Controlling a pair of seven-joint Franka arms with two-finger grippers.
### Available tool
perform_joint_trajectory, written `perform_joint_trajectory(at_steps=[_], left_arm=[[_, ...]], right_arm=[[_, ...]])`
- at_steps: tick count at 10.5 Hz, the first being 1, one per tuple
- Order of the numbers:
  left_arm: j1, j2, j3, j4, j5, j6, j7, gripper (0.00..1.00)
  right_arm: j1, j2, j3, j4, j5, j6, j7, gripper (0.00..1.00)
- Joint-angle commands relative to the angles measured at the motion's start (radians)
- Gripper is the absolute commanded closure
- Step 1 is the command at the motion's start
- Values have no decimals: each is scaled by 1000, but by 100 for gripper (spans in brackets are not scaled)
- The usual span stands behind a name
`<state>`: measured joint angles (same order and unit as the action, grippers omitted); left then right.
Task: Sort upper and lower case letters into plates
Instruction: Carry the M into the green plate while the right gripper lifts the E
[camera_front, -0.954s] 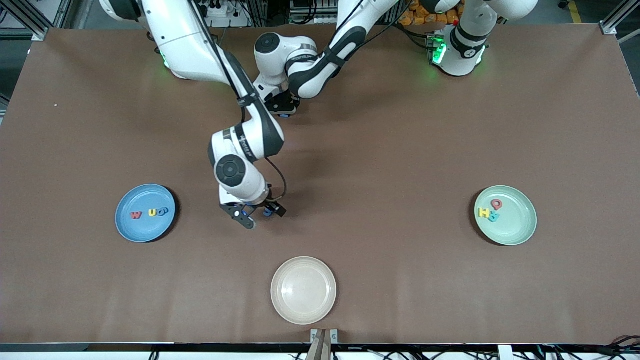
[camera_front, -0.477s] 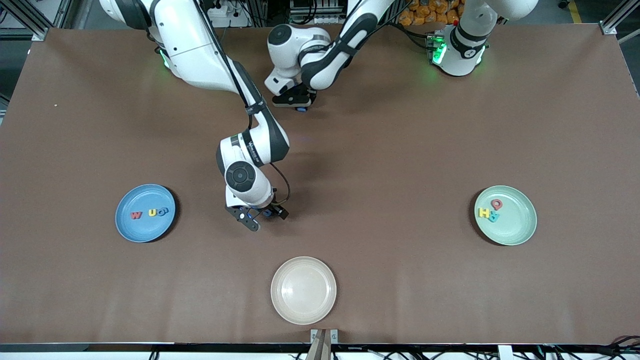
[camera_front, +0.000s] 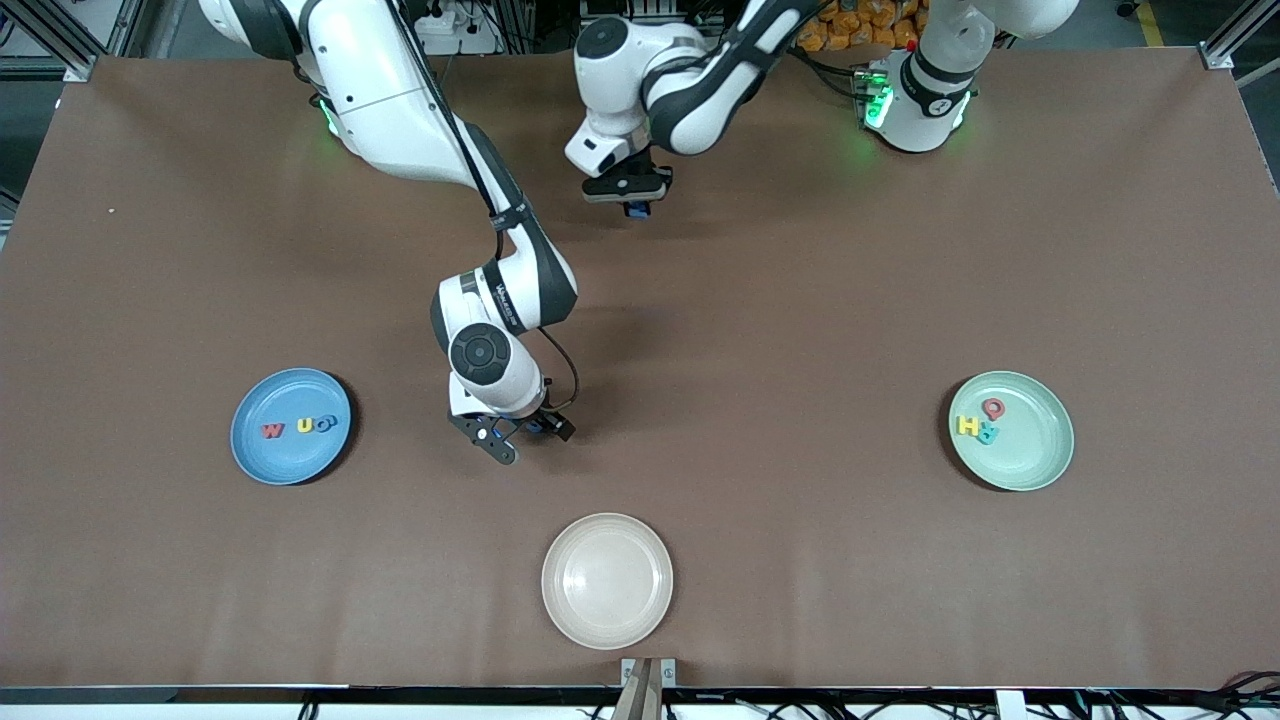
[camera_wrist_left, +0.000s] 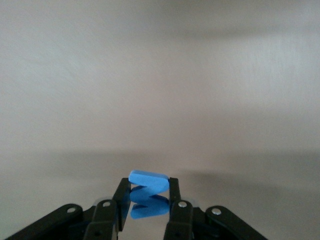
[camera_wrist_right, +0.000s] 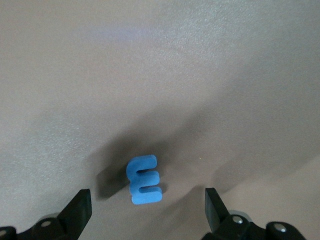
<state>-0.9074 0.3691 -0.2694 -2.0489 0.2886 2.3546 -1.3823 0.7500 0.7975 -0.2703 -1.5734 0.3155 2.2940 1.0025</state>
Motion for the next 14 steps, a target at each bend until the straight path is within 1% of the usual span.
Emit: perform_joint_trajectory(at_steps=[1, 2, 4, 5, 6, 7, 8, 10, 11, 13, 14], left_arm=[[132, -143, -8, -98, 18, 5, 61, 100], [209, -189, -10, -117, 17, -15, 118, 100], [370, -237, -8, -125, -11, -63, 315, 100], [459, -258, -2, -123, -41, -73, 429, 100], [579, -281, -2, -122, -98, -80, 572, 100], [658, -286, 9, -116, -147, -95, 730, 100], [709, -283, 60, -111, -152, -97, 853, 100], [734, -262, 224, -109, -164, -97, 1139, 100], [751, -234, 281, -85, -192, -97, 1242, 100], [757, -153, 372, -53, -198, -95, 1371, 100], [760, -107, 406, -31, -204, -87, 1432, 100]], right_arm=[[0, 19, 0, 24, -26, 5, 19, 0], [0, 19, 0, 24, -41, 7, 19, 0], [-1, 19, 2, 18, -52, 85, 19, 0], [-3, 22, 2, 18, -52, 97, 19, 0], [-3, 22, 2, 20, -52, 97, 19, 0], [0, 22, 2, 18, -52, 97, 19, 0], [0, 22, 2, 15, -53, 96, 19, 0], [0, 22, 2, 10, -53, 96, 19, 0], [2, 22, 2, 7, -53, 96, 19, 0], [0, 22, 3, 7, -44, 96, 24, 100], [0, 22, 5, 6, -41, 97, 28, 100]])
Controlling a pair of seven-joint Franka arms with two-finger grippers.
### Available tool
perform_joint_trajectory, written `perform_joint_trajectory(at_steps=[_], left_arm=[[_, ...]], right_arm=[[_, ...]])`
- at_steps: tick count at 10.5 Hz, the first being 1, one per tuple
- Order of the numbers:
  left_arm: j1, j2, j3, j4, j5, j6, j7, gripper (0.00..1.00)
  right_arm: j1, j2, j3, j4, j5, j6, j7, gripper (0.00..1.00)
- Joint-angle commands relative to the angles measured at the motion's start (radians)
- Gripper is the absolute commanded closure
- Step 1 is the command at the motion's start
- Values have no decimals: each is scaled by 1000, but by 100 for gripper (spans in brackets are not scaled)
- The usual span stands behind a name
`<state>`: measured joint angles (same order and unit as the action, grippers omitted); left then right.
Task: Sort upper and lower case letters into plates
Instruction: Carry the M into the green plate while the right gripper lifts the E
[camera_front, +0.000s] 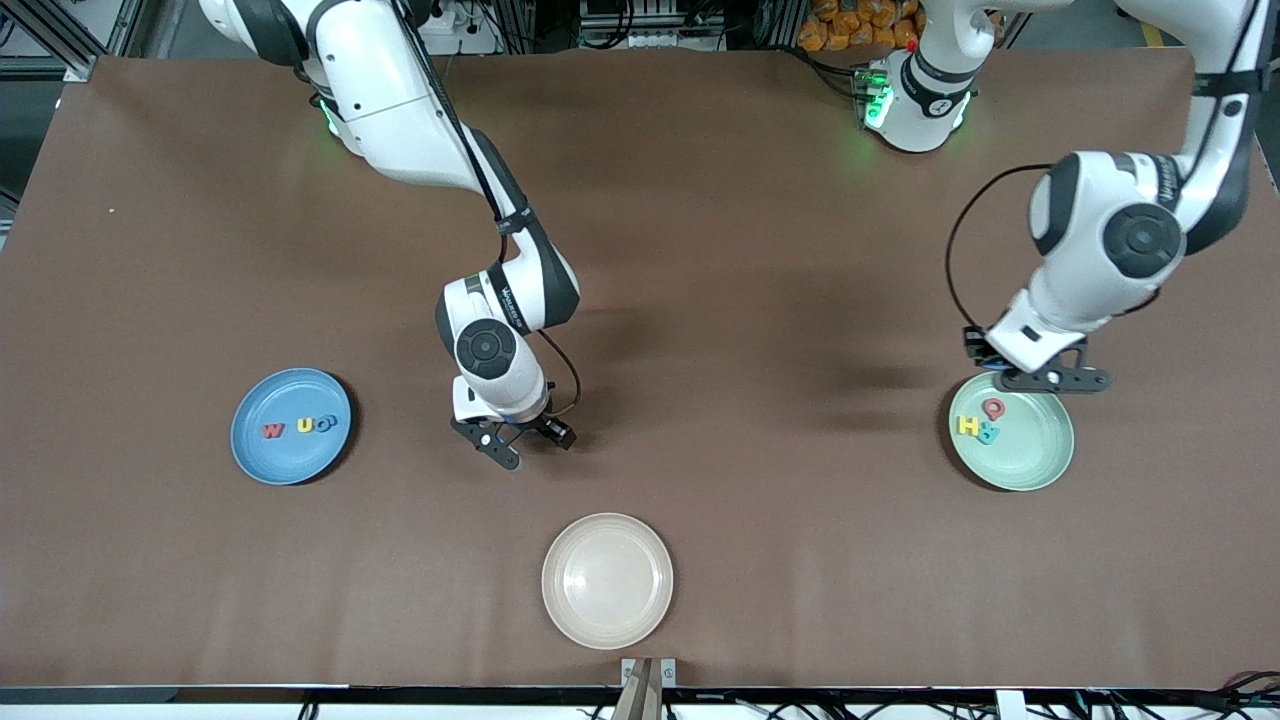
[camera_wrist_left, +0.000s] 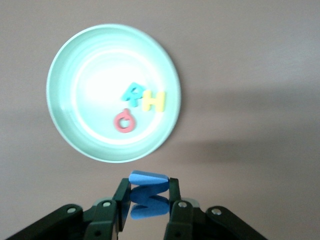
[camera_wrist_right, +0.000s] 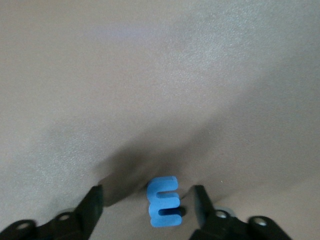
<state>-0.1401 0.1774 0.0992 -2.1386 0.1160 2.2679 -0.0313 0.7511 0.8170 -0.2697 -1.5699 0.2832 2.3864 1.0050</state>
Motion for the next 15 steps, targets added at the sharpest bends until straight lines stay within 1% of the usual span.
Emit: perform_joint_trajectory(at_steps=[1, 4, 5, 6, 7, 8, 9, 10, 11, 12, 13, 14, 15], left_arm=[[-6, 129, 71, 101, -54, 1, 144, 100], [-4, 296, 161, 251, -243, 1, 394, 100], [-4, 321, 165, 273, -298, 1, 431, 100], [-6, 336, 165, 278, -317, 1, 429, 90], [-7, 347, 165, 290, -320, 1, 410, 43], [-7, 347, 165, 304, -323, 1, 395, 0], [-25, 341, 163, 304, -320, -1, 358, 0], [-41, 327, 160, 305, -308, -5, 294, 0], [-85, 301, 160, 305, -270, -7, 237, 0], [-123, 266, 160, 307, -213, -13, 118, 0], [-166, 240, 155, 325, -137, -48, 9, 0], [-182, 220, 136, 369, -49, -123, -65, 0], [-177, 211, 82, 437, -17, -213, -117, 0]], right_arm=[[1, 2, 4, -1, -9, 5, 24, 100], [-1, -2, 4, -7, -10, 1, 14, 100], [-7, -7, 4, -3, -10, -4, 7, 100], [-19, -9, 3, 8, -15, -4, -15, 100], [-38, -12, 0, 20, -15, -7, -57, 100], [-64, -22, 0, 22, -15, -12, -109, 100], [-94, -35, 0, 33, -15, -54, -176, 100], [-120, -42, -5, 60, -16, -126, -237, 100], [-150, -44, -26, 89, -16, -189, -311, 100], [-167, -42, -61, 99, -15, -222, -400, 100], [-206, -42, -72, 99, -16, -225, -487, 100], [-257, -41, -74, 99, -18, -225, -579, 100], [-303, -41, -75, 99, -18, -233, -667, 100]])
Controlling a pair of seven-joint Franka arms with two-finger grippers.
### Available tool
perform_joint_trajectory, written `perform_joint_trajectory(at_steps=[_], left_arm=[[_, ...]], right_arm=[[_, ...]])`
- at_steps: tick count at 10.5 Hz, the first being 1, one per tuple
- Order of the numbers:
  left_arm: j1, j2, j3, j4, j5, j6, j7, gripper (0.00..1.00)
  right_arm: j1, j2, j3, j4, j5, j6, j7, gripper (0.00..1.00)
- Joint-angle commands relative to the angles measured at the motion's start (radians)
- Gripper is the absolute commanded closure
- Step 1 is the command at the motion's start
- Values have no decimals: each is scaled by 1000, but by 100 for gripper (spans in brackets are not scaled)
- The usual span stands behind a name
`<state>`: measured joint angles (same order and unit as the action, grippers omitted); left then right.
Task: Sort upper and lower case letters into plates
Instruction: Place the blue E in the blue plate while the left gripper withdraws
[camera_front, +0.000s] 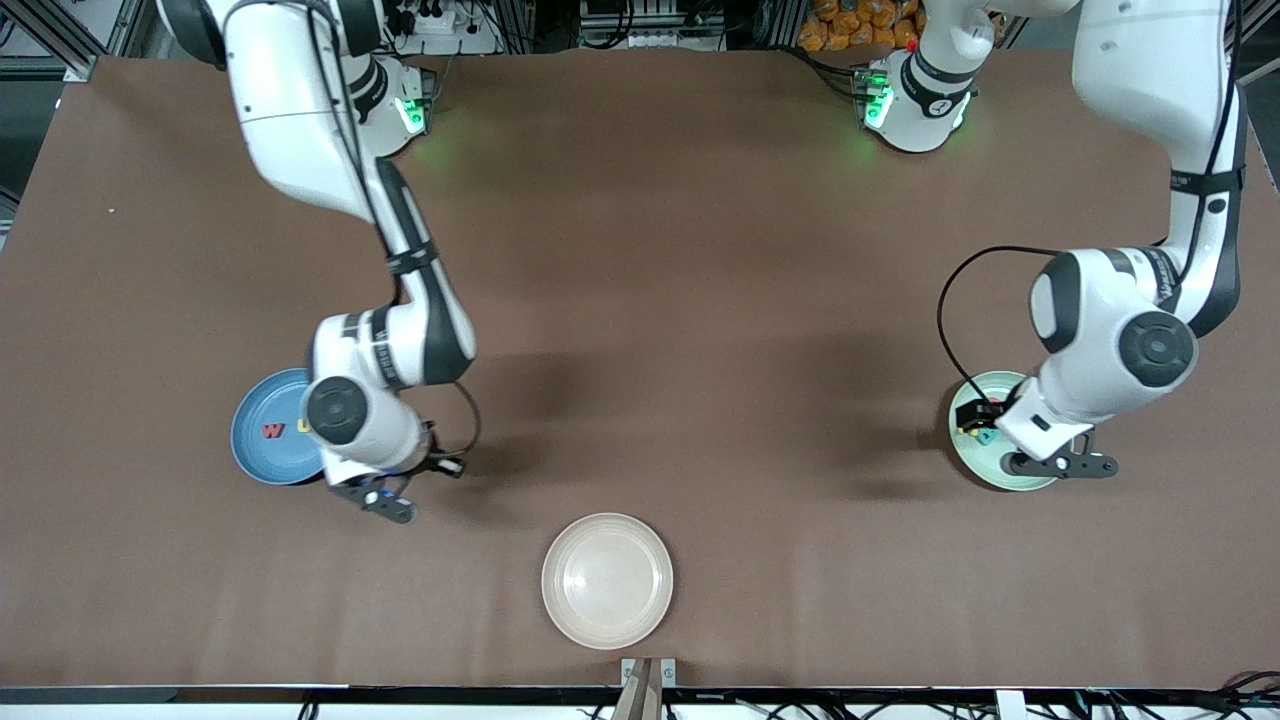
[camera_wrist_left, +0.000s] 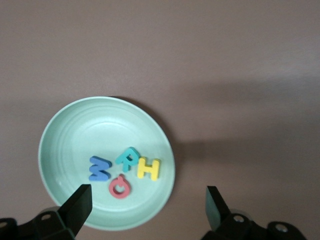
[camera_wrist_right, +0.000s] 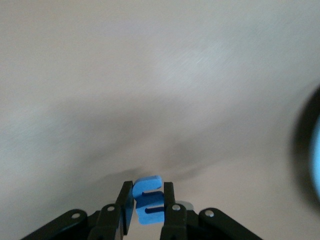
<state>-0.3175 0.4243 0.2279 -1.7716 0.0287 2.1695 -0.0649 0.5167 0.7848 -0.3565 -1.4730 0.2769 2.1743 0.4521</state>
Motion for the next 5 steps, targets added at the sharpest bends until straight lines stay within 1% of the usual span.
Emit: perform_joint_trajectory(at_steps=[1, 2, 3, 4, 5], left_arm=[[0, -38, -71, 146, 86, -219, -110, 0], [15, -41, -102, 214, 89, -296, -107, 0], [32, -74, -134, 230, 89, -324, -105, 0], [52, -112, -163, 230, 88, -330, -104, 0], [83, -146, -189, 228, 86, -335, -104, 0]], right_arm=[[-110, -10, 11, 2, -13, -30, -192, 100], [-137, -10, 10, -3, -13, -33, -249, 100], [-148, -12, -15, -9, -13, -56, -306, 100], [-149, -12, -50, -9, -13, -114, -367, 100], [-149, -30, -80, -19, -12, -134, -436, 100]])
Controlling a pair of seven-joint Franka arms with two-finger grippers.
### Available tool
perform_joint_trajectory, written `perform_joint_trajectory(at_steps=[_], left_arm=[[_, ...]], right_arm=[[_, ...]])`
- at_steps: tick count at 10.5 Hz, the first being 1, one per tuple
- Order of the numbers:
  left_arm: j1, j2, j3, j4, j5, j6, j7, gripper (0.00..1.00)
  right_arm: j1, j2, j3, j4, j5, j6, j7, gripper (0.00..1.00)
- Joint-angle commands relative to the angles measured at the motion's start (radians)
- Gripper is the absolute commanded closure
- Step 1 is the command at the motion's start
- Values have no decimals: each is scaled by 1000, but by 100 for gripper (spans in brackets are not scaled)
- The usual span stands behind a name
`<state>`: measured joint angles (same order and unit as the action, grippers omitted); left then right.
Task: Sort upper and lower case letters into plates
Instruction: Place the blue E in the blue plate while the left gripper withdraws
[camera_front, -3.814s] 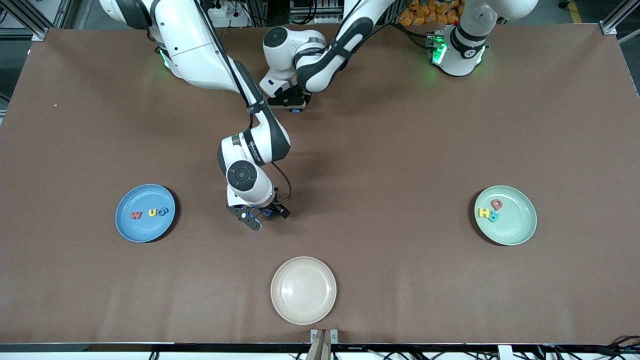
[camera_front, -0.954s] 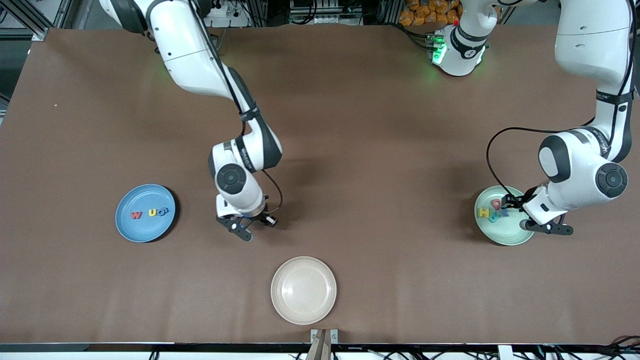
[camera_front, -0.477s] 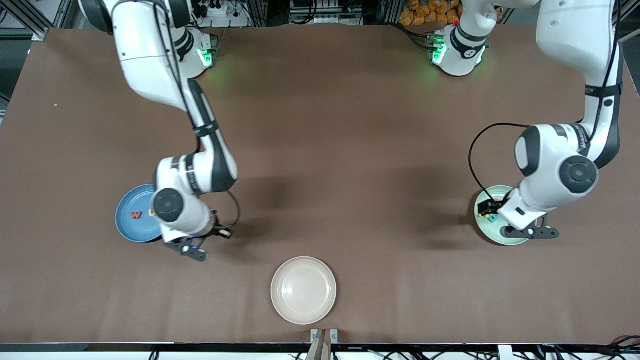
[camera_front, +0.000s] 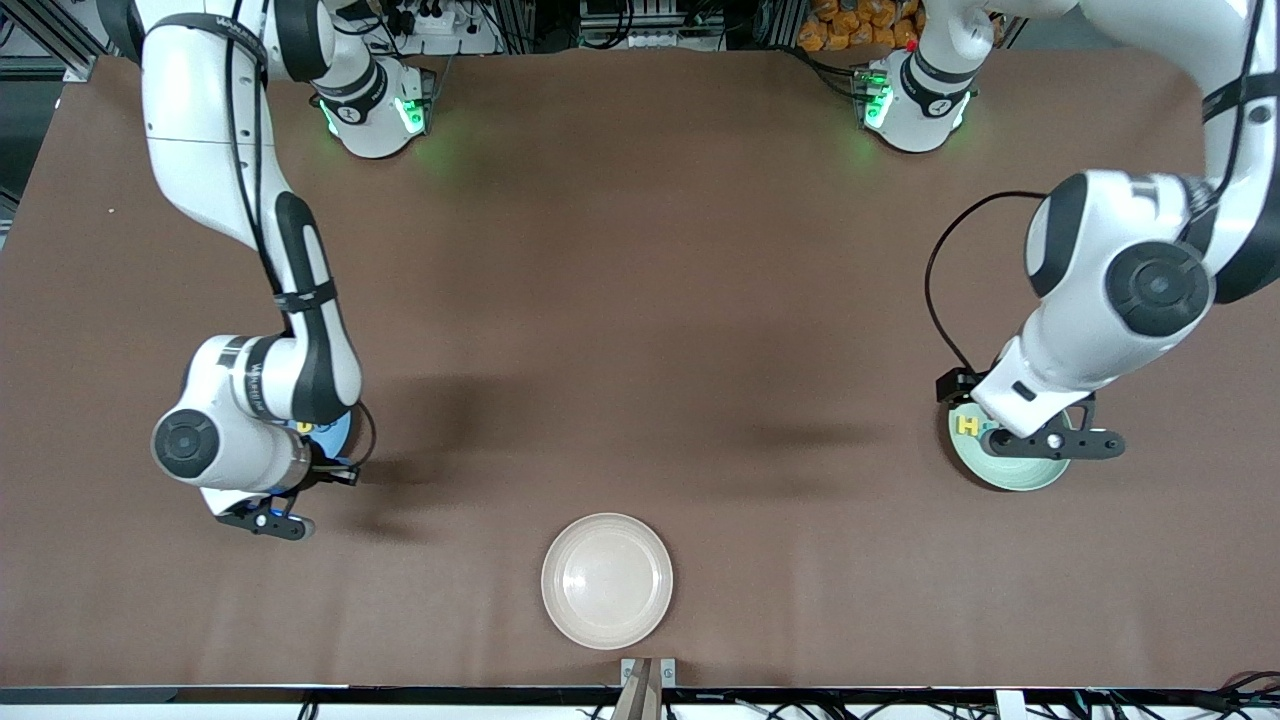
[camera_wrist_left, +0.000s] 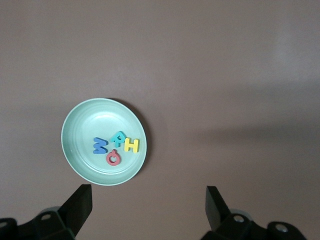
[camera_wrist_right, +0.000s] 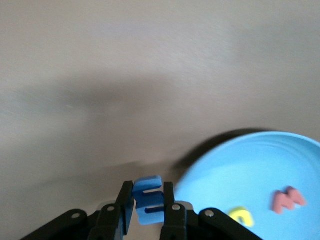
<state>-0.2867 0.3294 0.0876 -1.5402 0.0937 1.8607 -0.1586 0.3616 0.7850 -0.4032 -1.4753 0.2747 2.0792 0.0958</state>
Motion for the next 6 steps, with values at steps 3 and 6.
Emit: perform_joint_trajectory(at_steps=[3, 6], left_arm=[[87, -121, -58, 2, 8, -84, -7, 0], [92, -194, -75, 6, 0, -95, -15, 0]], right_arm=[[7, -67, -95, -143, -9, 88, -294, 100], [-7, -67, -97, -149, -6, 137, -347, 0]])
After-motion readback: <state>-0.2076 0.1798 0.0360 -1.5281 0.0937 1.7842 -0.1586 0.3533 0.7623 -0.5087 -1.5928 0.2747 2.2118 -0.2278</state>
